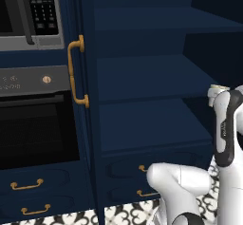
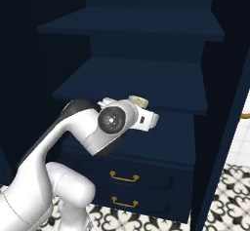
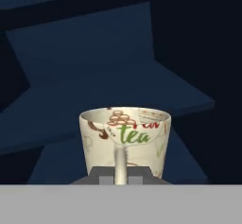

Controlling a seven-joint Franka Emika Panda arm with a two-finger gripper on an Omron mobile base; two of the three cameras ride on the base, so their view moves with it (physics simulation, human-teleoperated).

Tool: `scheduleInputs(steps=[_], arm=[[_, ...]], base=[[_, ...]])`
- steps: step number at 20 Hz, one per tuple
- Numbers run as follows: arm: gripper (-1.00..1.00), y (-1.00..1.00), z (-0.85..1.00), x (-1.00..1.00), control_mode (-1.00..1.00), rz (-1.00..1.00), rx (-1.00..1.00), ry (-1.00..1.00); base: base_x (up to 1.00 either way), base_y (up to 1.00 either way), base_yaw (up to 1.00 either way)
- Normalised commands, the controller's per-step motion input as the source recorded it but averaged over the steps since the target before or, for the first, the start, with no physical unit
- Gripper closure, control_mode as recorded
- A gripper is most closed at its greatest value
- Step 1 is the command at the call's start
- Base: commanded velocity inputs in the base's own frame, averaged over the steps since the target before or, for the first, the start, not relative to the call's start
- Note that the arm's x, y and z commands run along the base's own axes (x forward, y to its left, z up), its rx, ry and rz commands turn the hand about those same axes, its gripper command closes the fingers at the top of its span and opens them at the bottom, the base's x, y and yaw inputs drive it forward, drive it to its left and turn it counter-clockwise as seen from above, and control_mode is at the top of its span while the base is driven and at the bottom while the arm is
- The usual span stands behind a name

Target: Gather all objects into one cabinet and sort the glasses and bowls to opposite sides.

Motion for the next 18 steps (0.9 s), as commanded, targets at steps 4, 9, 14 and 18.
scheduleInputs(steps=[4,9,14,18], arm=[[1.0,0.55,0.16,-0.49,-1.0,0.0,-0.01,-0.22],[1.0,0.59,0.38,-0.36,-1.0,-0.01,-0.05,-0.01],[1.0,0.58,0.37,-0.01,-1.0,-0.01,-0.04,0.02],[1.0,0.13,0.2,-0.21,-1.0,-0.05,0.0,0.1]], base=[[0.0,0.0,0.0],[0.0,0.0,0.0],[0.0,0.0,0.0],[0.0,0.0,0.0]])
